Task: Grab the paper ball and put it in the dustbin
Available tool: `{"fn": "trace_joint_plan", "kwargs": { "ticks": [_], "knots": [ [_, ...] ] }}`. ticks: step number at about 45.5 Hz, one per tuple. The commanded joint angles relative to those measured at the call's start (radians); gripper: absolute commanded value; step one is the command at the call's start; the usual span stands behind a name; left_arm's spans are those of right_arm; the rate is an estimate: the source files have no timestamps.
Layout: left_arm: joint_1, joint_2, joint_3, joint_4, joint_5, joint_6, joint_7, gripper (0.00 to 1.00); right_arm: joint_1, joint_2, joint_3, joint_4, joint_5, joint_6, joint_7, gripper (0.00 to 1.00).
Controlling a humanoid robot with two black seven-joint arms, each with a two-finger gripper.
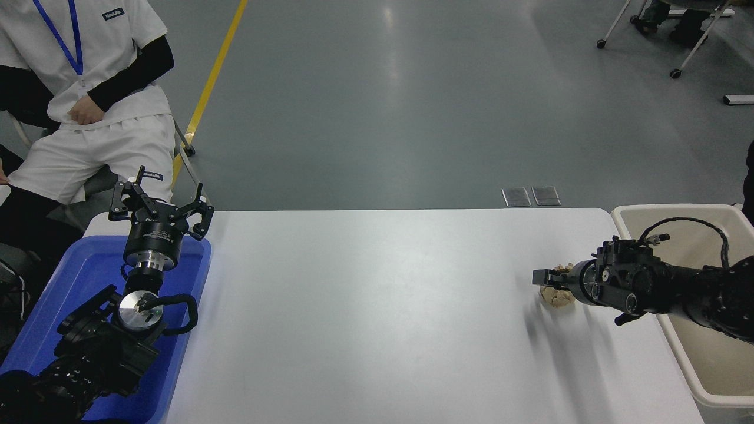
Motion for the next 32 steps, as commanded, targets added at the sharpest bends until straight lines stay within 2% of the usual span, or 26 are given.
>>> {"fn": "trace_joint_plan", "kwargs": {
  "ticks": [1, 6, 8, 14, 17, 20, 22, 25, 26, 32],
  "knots": [
    [0.000, 0.000, 0.000, 0.000, 0.000, 0.000, 0.000, 0.99, -0.020, 0.004, 0.016, -0.001, 0.001, -0.053, 0.000, 1.00],
    [0.000, 0.000, 0.000, 0.000, 0.000, 0.000, 0.000, 0.99, -0.032, 0.007, 0.035, -0.001, 0.003, -0.099, 0.000, 0.97],
    [0.000, 0.000, 0.000, 0.000, 0.000, 0.000, 0.000, 0.99, -0.040, 0.010, 0.043, 0.000, 0.004, -0.108, 0.000, 0.90],
    [0.000, 0.000, 0.000, 0.000, 0.000, 0.000, 0.001, 0.99, -0.042, 0.015, 0.046, 0.002, 0.013, -0.110, -0.002, 0.78],
    [0.000, 0.000, 0.000, 0.000, 0.000, 0.000, 0.000, 0.99, -0.045, 0.015, 0.047, 0.005, 0.030, -0.110, -0.002, 0.65],
    [0.000, 0.000, 0.000, 0.000, 0.000, 0.000, 0.000, 0.99, -0.045, 0.015, 0.047, 0.010, 0.049, -0.108, -0.002, 0.48],
    [0.000, 0.000, 0.000, 0.000, 0.000, 0.000, 0.000, 0.99, -0.045, 0.014, 0.047, 0.013, 0.058, -0.107, -0.002, 0.33],
    [0.000, 0.000, 0.000, 0.000, 0.000, 0.000, 0.001, 0.99, -0.046, 0.012, 0.058, 0.017, 0.070, -0.099, -0.002, 0.05],
    [0.000, 0.000, 0.000, 0.000, 0.000, 0.000, 0.000, 0.99, -0.046, 0.012, 0.062, 0.020, 0.075, -0.098, -0.002, 0.00],
    [0.000, 0.000, 0.000, 0.000, 0.000, 0.000, 0.000, 0.99, -0.046, 0.006, 0.087, 0.049, 0.076, -0.095, 0.000, 0.00]
  ]
}}
